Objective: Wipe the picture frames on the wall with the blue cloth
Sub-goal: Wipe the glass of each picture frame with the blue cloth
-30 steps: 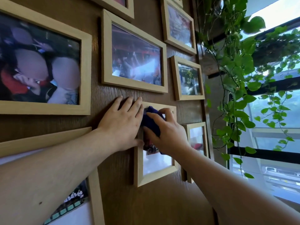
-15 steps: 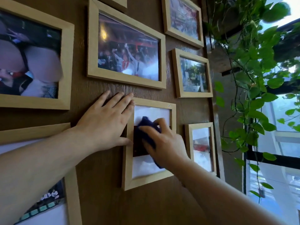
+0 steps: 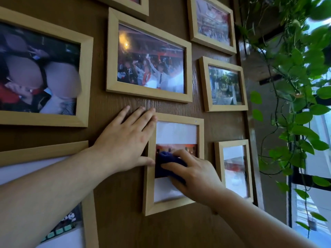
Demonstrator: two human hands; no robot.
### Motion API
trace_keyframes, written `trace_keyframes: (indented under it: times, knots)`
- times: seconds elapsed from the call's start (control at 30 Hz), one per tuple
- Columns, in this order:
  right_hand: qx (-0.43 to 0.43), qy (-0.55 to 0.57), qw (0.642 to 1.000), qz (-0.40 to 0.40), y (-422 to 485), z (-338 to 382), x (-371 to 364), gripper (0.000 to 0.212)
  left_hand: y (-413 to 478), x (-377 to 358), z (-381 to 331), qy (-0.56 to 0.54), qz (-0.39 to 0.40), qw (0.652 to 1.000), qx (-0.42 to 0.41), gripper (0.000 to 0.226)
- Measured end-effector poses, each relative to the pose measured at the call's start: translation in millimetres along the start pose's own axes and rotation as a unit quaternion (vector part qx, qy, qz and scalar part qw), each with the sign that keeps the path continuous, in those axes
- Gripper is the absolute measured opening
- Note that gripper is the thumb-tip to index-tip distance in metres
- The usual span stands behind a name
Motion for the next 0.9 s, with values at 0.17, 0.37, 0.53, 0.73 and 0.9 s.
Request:
trace_keyframes:
  times: [0.17,0.37,0.53,0.73,0.9]
  knots:
    - [-0.044,-0.037,0.998,0.011,-24.6,-40.0,4.4,0.03,1.6,0.0,-0.1,0.004,0.012,1.0,0.003,0.112]
    - [0.042,-0.024,0.998,0.043,-24.4,-5.6,-3.5,0.031,1.5,1.4,-0.8,0.011,0.02,1.0,0.005,0.113]
    - [0.132,-0.003,0.987,0.092,-21.2,31.6,-16.5,0.031,1.8,0.3,-3.3,0.026,0.025,0.999,0.005,0.112]
    - [0.111,-0.07,0.98,0.147,-47.4,-18.6,-18.7,0.029,0.9,0.0,-2.2,0.021,0.028,0.999,0.009,0.114]
    - [0.082,-0.111,0.977,0.162,-51.2,-34.0,-9.1,0.028,0.7,3.8,-2.5,0.03,0.039,0.999,0.011,0.114]
Point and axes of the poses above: each hand's wrist, its own y-axis towards the middle knuckle, its own x-axis out of the back of the hand, z = x × y, the point moved 9 cm from there along y, towards the middle knuckle, and after that the axes turned 4 degrees about -x, right-handed, at the moved point
